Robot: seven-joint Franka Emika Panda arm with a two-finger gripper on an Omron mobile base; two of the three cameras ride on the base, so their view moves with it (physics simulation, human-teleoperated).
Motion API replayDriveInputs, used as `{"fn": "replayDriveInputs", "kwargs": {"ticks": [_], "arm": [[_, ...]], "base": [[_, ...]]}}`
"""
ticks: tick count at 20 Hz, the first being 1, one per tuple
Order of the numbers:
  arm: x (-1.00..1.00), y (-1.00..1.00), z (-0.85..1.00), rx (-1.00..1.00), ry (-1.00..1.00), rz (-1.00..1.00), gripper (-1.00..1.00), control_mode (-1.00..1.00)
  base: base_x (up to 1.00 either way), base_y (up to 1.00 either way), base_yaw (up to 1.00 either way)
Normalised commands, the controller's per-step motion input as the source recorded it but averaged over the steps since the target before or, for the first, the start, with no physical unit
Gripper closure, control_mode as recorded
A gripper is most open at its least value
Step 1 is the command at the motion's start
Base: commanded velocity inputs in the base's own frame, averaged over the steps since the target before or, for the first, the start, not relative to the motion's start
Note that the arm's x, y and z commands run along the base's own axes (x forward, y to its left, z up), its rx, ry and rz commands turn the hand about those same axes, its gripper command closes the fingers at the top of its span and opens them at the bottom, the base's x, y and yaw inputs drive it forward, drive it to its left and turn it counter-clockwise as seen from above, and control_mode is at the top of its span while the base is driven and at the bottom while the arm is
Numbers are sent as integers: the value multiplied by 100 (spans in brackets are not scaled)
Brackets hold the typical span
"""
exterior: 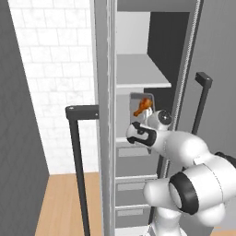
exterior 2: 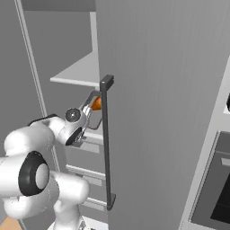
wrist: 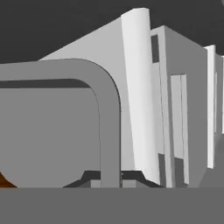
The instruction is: Take the meat container that has the chicken drumstick and place it on the second highest rack of the freezer. Then take the vegetable container that has the lime and tomato and place it on the highest rack of the freezer.
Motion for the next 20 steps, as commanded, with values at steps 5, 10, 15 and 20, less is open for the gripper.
{"fn": "replayDriveInputs", "kwargs": {"ticks": [5, 10, 15, 20], "arm": [[39, 0, -16, -1, -1, 0, 100, -100], [17, 0, -32, 0, 0, 0, 100, -100], [28, 0, -29, 0, 0, 0, 100, -100], [48, 0, -15, 0, 2, 0, 100, -100]], "base": [[0, 0, 0], [0, 0, 0], [0, 0, 0], [0, 0, 0]]}}
